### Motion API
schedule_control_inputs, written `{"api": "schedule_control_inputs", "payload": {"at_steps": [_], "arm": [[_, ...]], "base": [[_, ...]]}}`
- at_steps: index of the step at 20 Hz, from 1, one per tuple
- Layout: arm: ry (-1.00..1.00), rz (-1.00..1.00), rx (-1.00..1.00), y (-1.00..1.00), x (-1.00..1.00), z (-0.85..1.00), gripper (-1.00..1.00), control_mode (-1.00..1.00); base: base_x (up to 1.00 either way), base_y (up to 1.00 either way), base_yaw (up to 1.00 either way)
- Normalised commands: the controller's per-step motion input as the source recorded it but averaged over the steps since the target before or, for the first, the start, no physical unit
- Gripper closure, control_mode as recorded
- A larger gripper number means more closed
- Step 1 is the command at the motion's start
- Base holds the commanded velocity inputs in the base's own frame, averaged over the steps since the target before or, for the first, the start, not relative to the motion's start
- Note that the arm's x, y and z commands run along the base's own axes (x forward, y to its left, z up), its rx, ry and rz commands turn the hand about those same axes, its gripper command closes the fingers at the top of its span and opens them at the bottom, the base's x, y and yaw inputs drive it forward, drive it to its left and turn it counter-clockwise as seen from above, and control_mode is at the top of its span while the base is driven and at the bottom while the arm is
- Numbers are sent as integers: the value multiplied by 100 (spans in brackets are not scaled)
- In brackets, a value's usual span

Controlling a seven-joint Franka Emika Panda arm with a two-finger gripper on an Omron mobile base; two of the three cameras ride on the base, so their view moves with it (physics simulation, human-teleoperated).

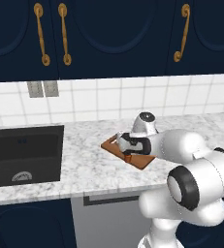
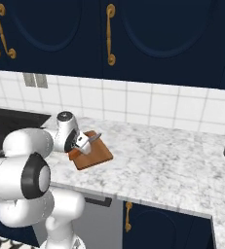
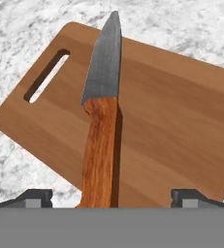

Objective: Pick up the knife from the drawer and place it on the cutting board. Then place the meat from the plate to the cutting board.

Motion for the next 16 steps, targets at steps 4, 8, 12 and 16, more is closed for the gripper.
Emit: {"api": "schedule_control_inputs", "payload": {"at_steps": [4,8,12,16], "arm": [[-31,3,-2,0,-81,55,-100,-100],[-13,2,-1,0,-94,88,-100,-100],[-4,0,-1,0,-72,100,-100,-100],[2,2,-2,2,-45,41,-100,-100]], "base": [[0,0,0],[0,0,0],[0,0,0],[0,0,0]]}}
